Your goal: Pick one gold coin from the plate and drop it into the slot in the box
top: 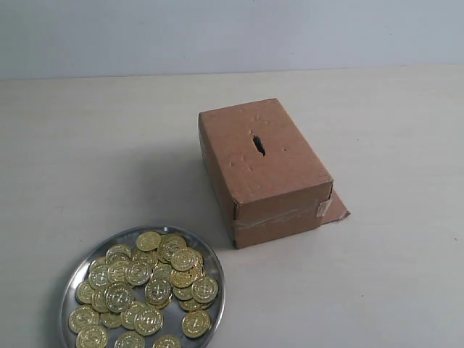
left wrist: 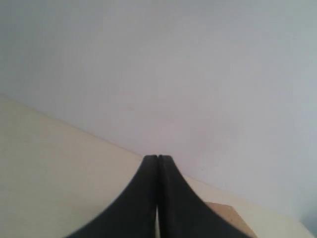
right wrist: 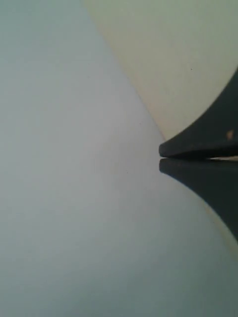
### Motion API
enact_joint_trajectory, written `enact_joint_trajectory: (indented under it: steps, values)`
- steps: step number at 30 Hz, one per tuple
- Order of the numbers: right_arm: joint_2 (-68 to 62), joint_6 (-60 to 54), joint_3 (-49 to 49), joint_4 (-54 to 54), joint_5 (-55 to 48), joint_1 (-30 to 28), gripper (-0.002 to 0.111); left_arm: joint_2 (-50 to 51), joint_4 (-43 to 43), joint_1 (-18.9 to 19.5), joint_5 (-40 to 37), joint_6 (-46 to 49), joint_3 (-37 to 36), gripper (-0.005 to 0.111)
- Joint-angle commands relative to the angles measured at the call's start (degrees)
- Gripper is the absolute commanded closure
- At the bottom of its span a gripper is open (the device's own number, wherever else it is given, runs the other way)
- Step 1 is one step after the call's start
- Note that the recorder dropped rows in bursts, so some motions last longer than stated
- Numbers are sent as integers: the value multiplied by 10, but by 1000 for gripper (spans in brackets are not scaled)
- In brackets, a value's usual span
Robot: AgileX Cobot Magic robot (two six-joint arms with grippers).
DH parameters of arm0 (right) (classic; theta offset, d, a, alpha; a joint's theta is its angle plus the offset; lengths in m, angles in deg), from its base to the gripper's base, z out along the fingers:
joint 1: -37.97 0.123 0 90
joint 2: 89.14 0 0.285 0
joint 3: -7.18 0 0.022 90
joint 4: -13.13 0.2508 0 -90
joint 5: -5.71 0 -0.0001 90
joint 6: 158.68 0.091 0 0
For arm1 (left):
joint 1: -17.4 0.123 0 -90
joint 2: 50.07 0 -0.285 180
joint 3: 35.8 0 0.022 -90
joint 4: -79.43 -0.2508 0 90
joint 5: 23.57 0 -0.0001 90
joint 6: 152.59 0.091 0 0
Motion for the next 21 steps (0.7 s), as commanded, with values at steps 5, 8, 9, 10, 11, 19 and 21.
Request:
enact_joint_trajectory:
  steps: [5, 8, 9, 10, 11, 19, 21]
  values:
    - [-218, -240, 251, -3, -303, -4, 108, 235, -10, -104, -208, 425, 259, 107]
    - [-339, -312, 304, -2, -366, -4, 108, 382, -11, -120, -276, 605, 317, 107]
    - [-376, -321, 315, 4, -374, -4, 108, 432, -5, -124, -294, 657, 335, 107]
    - [-403, -326, 321, 15, -374, -4, 108, 471, 4, -130, -302, 699, 348, 107]
    - [-441, -336, 326, 27, -369, -4, 108, 519, 20, -144, -303, 755, 361, 107]
    - [-613, -458, 328, 140, -359, -4, 108, 823, -95, -250, -400, 1092, 440, 107]
    - [-633, -458, 328, 142, -359, -4, 108, 870, -129, -271, -399, 1092, 452, 107]
